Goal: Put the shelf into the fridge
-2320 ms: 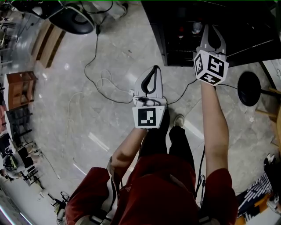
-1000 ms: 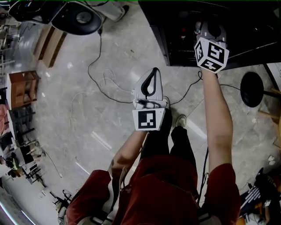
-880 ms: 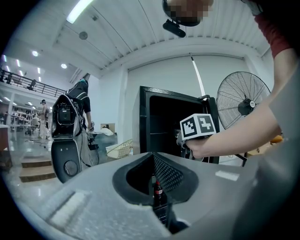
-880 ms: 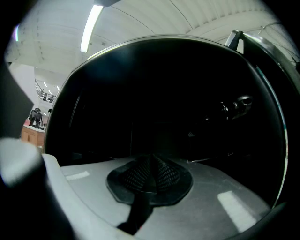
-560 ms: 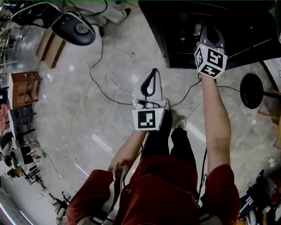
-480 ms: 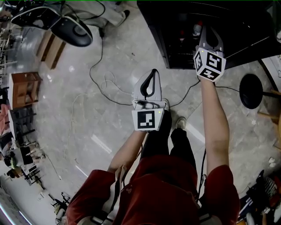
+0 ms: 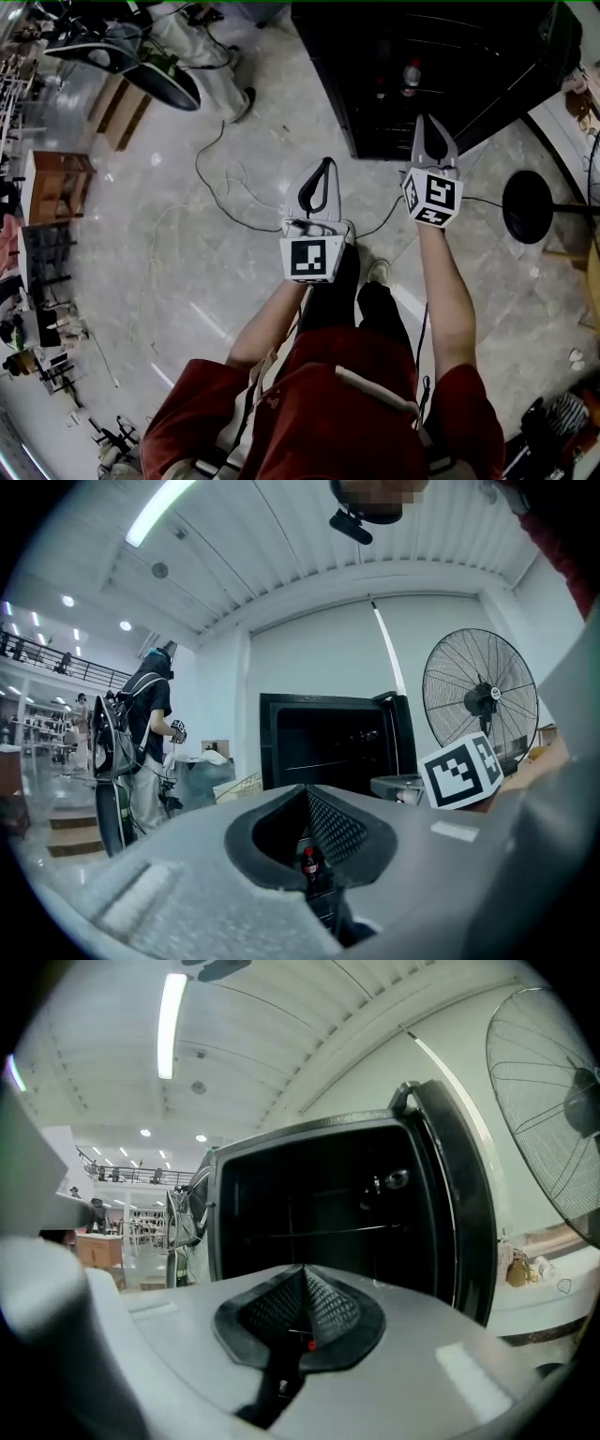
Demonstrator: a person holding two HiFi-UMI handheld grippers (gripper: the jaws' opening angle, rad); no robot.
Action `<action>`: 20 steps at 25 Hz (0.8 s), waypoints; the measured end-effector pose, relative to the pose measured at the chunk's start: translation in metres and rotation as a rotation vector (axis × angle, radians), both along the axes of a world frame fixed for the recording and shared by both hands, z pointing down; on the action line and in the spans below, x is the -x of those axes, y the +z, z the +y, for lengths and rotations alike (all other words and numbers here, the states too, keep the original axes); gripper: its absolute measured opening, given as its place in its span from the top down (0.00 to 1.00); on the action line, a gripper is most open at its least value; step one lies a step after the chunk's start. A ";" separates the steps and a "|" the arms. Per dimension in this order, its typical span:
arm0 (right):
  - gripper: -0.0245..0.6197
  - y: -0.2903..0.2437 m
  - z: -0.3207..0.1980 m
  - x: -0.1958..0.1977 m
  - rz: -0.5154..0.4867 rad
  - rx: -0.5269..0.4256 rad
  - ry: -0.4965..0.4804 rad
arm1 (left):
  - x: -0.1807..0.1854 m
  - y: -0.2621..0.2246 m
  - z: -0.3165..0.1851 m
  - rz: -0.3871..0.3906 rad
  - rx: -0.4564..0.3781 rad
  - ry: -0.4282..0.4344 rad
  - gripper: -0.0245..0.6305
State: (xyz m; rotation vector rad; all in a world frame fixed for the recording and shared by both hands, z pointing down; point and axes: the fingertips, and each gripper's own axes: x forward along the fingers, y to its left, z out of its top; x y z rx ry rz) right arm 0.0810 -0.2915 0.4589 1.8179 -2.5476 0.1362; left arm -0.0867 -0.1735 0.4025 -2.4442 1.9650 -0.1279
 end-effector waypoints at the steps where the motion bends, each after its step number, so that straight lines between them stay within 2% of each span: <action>1: 0.98 -0.004 0.011 -0.003 -0.005 -0.006 -0.006 | -0.001 -0.002 0.005 -0.006 -0.006 -0.005 0.95; 7: 0.98 -0.037 0.088 -0.013 -0.036 -0.041 -0.052 | -0.007 -0.023 0.044 -0.027 -0.016 -0.028 0.95; 12: 0.98 -0.069 0.149 -0.020 -0.018 -0.048 -0.108 | -0.018 -0.032 0.078 -0.044 0.020 -0.036 0.95; 16: 0.98 -0.103 0.182 -0.023 -0.052 -0.037 -0.137 | -0.016 -0.051 0.102 -0.055 0.026 -0.049 0.95; 20: 0.98 -0.132 0.195 -0.031 -0.058 -0.041 -0.149 | -0.014 -0.076 0.107 -0.061 -0.006 -0.055 0.95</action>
